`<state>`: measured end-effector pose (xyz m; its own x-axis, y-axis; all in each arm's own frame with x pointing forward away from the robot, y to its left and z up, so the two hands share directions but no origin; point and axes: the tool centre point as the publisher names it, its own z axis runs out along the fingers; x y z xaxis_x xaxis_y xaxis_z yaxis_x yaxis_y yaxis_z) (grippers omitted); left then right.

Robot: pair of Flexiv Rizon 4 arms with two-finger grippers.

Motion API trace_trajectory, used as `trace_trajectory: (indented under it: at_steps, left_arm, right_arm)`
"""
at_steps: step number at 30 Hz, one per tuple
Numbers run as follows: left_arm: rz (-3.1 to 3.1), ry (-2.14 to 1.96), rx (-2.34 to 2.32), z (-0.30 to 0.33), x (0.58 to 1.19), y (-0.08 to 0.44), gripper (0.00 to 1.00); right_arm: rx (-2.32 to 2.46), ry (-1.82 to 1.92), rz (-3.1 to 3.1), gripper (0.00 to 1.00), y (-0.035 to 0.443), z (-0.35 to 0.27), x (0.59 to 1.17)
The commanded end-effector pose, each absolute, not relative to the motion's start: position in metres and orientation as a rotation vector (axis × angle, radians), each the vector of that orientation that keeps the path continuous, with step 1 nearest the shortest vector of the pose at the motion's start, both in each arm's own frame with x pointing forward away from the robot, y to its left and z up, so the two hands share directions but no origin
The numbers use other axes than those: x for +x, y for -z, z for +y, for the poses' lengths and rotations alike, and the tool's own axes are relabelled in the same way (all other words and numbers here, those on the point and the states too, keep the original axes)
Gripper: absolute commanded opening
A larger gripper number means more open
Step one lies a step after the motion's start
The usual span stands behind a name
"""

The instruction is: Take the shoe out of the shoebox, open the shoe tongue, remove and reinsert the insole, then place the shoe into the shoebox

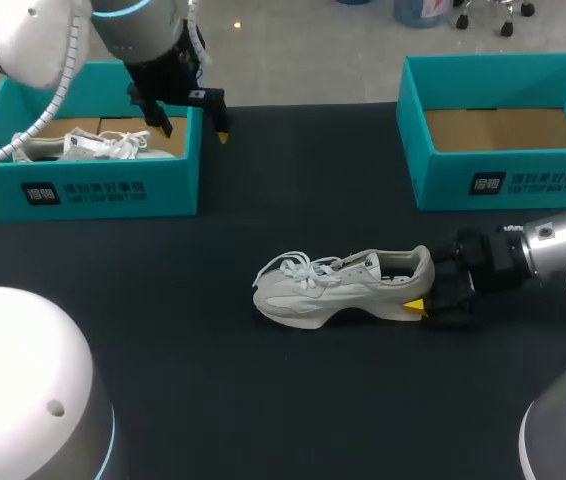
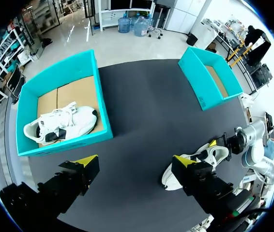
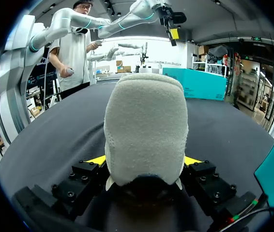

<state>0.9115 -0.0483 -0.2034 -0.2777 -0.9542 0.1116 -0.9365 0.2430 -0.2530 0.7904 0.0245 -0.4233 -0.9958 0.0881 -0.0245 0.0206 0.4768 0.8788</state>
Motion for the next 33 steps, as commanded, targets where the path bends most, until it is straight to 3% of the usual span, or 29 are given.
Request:
trace_trajectory:
  at_steps: [1, 18, 33]
  left_arm:
    - [2.444, 0.401, -1.813, -0.063, 0.902, 0.208, 1.00]
    - [2.444, 0.401, -1.813, -0.063, 0.902, 0.208, 1.00]
    - [2.234, 0.416, -2.151, -0.129, 0.862, 0.221, 1.00]
  right_arm:
    - [0.098, -1.568, 2.642, 0.00, 0.428, 0.028, 0.792]
    - [0.098, -1.568, 2.642, 0.00, 0.428, 0.028, 0.792]
    - [0.098, -1.568, 2.642, 0.00, 0.428, 0.028, 0.792]
